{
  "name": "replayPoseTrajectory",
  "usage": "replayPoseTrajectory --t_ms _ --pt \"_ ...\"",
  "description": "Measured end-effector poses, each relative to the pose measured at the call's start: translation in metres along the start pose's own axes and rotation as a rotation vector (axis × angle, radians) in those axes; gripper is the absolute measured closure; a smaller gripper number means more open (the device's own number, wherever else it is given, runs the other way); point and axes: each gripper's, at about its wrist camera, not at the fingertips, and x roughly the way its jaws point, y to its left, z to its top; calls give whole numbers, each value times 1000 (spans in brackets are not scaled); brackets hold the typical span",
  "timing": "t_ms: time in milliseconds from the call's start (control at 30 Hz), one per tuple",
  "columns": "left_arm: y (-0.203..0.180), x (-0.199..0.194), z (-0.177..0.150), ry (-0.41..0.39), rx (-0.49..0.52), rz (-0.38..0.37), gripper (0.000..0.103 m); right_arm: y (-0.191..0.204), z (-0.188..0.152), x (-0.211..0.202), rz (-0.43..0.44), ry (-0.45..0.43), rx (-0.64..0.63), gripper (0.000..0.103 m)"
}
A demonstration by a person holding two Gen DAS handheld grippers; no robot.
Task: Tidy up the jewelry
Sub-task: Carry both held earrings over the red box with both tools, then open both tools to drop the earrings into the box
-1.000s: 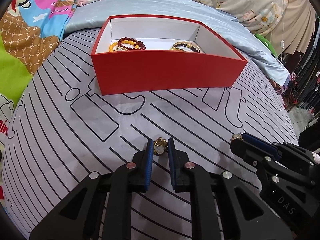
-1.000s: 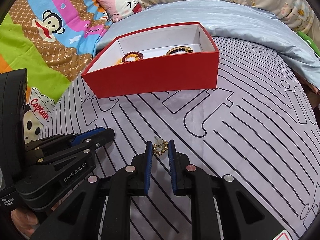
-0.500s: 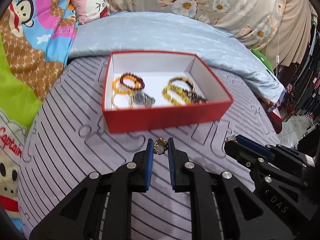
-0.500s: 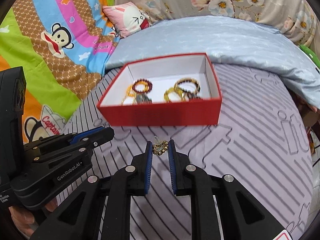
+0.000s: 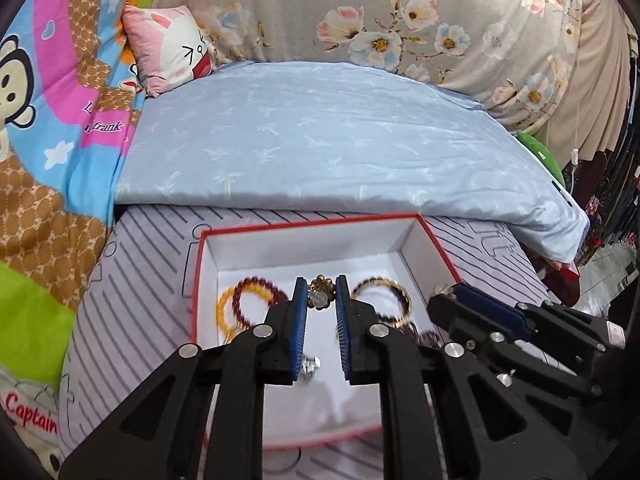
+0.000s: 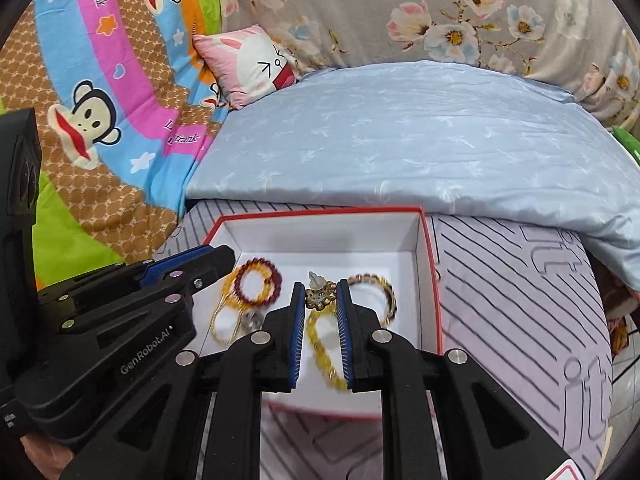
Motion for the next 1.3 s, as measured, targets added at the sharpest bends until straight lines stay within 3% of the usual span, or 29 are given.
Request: replayPoseTrajectory --t_ms 133,433,900,1067,1200,1300 --pt "7 31 13 21 -17 15 89 -5 18 33 2 20 4 88" --pt "27 71 18 64 -63 20 89 -9 24 82 24 85 33 88" --pt "29 73 18 60 -52 27 89 -7 21 87 22 90 25 83" --pt "22 60 13 34 -20 61 87 -9 16 70 -30 56 20 68" --pt "19 43 3 16 -18 82 69 -15 6 44 -82 19 32 54" --pt "14 31 -10 22 -11 100 68 -18 -5 26 -114 5 45 48"
